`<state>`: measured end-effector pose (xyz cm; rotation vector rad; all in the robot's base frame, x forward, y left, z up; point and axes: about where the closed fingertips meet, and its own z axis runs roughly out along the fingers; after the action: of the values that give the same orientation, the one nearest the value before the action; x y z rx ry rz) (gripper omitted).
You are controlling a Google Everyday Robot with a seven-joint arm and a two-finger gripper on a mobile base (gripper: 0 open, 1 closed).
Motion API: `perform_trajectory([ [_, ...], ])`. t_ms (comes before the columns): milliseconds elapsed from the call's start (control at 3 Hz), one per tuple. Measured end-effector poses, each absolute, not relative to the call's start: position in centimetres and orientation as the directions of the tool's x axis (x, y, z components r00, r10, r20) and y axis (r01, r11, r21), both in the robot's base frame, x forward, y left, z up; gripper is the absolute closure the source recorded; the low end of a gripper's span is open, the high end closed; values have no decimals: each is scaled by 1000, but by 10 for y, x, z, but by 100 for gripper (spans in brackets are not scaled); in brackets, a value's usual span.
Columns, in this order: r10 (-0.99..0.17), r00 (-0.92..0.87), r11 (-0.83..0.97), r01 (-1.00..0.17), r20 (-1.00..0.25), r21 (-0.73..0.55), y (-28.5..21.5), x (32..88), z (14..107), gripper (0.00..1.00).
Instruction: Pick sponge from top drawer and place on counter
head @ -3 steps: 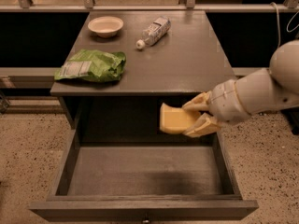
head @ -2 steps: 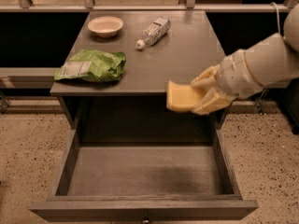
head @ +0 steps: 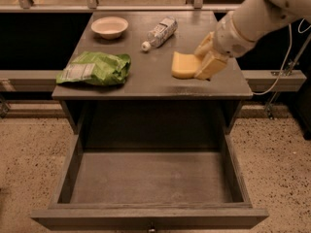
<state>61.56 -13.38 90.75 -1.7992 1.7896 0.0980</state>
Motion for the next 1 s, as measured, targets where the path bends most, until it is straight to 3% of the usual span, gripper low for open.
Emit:
perform_trajectory([
  [333, -895, 45, 106, -944, -443, -311, -128, 665, 887, 100],
  [1000, -890, 0, 139, -952, -456, -271, -124, 693, 866, 51],
])
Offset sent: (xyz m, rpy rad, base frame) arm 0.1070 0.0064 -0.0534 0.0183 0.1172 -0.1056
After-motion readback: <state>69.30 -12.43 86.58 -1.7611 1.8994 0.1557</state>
